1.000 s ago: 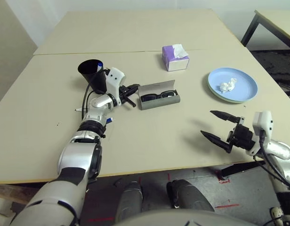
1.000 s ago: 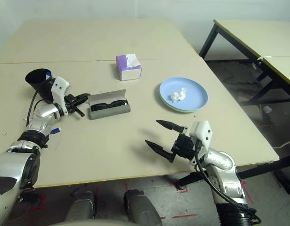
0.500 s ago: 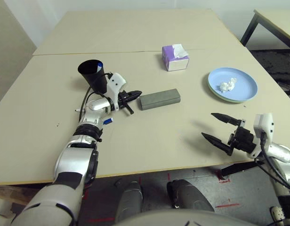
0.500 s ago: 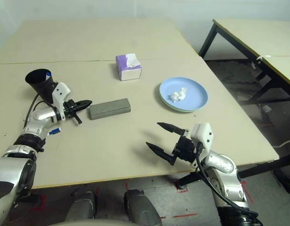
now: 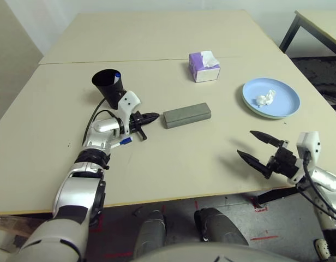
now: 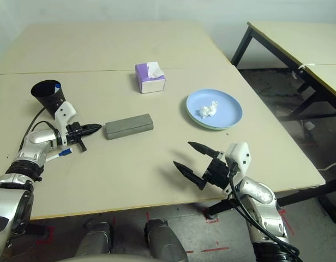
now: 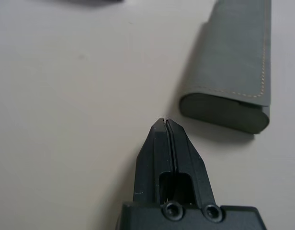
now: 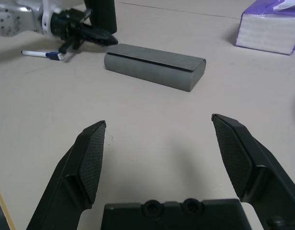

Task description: Organize and tidy the items on the table.

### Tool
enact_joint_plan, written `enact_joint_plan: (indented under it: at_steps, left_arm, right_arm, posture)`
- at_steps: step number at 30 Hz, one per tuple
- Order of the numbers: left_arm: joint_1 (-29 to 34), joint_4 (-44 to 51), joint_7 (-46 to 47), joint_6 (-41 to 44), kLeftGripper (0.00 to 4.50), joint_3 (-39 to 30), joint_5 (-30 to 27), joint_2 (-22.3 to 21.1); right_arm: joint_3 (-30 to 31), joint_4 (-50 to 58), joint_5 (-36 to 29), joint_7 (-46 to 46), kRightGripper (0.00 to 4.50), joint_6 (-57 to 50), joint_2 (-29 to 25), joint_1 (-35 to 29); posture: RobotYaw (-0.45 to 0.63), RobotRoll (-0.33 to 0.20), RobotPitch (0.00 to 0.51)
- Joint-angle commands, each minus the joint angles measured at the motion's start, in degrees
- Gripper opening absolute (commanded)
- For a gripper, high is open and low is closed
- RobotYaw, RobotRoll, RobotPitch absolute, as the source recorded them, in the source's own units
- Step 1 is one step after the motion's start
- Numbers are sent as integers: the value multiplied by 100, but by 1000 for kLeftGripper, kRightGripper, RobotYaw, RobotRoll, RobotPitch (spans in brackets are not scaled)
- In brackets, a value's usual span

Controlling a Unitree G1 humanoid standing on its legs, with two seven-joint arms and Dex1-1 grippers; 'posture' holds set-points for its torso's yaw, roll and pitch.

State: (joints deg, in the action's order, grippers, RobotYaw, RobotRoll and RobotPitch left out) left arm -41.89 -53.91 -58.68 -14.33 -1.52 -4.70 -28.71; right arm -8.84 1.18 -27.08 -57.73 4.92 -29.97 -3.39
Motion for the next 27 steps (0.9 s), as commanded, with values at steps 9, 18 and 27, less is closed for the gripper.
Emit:
enact_joint_plan:
  at_steps: [9,18,27]
  left_arm:
    - [1274,3007,-720,1845,34,-398,-959,-1192]
    - [2617,4378,-1430,2645,34,-876,-1678,-2249]
    - [3058,4072,-1902,2168,640,-1000,-1395,-3228]
  right_arm:
    - [203,-212,49,-327,4500,144,51,240]
    - [379,-593,113,-492,4500,279,150,619]
    - [707,-590,259,-1075,4500,538,-6,720]
  posture:
    - [-90,0,123]
    - [-46,0,128]
    - [-21,0,133]
